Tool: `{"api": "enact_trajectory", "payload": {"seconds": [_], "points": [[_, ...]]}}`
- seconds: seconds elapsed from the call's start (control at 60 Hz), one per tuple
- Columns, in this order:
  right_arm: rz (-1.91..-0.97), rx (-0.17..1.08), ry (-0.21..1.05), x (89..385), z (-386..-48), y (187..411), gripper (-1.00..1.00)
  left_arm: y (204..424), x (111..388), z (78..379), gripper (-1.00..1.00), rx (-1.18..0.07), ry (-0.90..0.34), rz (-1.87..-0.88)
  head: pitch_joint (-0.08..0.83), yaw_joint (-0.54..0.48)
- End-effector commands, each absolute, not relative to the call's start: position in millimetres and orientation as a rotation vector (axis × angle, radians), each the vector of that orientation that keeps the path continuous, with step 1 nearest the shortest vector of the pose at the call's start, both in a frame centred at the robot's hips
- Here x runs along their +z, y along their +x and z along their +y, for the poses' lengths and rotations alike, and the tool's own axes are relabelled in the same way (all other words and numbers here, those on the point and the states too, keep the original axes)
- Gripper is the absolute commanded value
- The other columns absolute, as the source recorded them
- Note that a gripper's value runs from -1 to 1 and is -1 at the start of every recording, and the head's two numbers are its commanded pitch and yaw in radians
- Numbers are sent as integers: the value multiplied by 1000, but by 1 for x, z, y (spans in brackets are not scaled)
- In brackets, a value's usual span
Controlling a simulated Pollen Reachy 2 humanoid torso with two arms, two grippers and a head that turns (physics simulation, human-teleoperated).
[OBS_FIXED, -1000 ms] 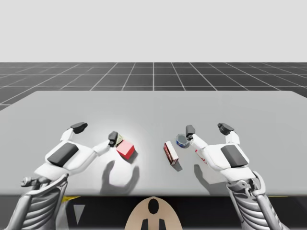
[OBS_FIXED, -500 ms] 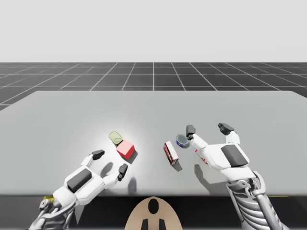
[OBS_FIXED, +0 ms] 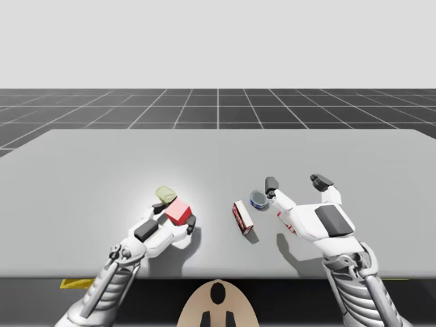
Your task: Find the red cube and pick it up.
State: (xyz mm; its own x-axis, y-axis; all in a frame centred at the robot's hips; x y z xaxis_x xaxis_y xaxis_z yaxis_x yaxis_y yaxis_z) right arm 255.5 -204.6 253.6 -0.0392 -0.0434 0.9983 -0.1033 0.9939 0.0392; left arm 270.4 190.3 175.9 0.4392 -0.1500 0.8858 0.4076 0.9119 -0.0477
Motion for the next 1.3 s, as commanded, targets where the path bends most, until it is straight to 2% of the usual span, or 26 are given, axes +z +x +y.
{"api": "enact_trajectory", "payload": {"seconds": [0.017,0.25,0.283,0.3,0.317,0.333,0.367,0.433,0.667,0.817,0.933,1.05,1.3], "points": [[-1608,32,130,253,-202,255,-1000,283,167,169,-1000,-313,-306,-1046,687,248],[-1609,32,131,252,-202,255,-1000,290,163,164,-1000,-308,-281,-1035,684,243],[-1609,31,132,253,-203,255,-1000,289,161,164,-868,-308,-274,-1027,684,242],[-1609,31,132,253,-203,255,-1000,289,161,164,-764,-310,-272,-1022,684,242],[-1609,31,132,253,-202,255,-1000,288,160,164,-519,-307,-271,-1021,683,242],[-1610,31,131,253,-202,255,-1000,286,158,164,638,-315,-266,-1014,683,241],[-1610,31,131,253,-202,255,-1000,285,157,164,913,-321,-257,-1008,683,240],[-1610,30,132,253,-202,255,-1000,283,155,165,992,-330,-249,-995,682,240],[-1611,28,128,253,-204,257,-1000,282,156,164,1000,-343,-248,-998,623,235],[-1612,25,125,253,-205,258,-1000,280,156,164,1000,-349,-248,-1003,485,222],[-1613,23,125,253,-205,258,-1000,278,161,163,1000,-358,-240,-1011,418,215],[-1614,22,131,253,-206,257,-1000,273,185,164,1000,-373,-241,-1058,379,210],[-1619,19,134,254,-209,258,-1000,261,272,176,1000,-436,-219,-1245,343,208]]}}
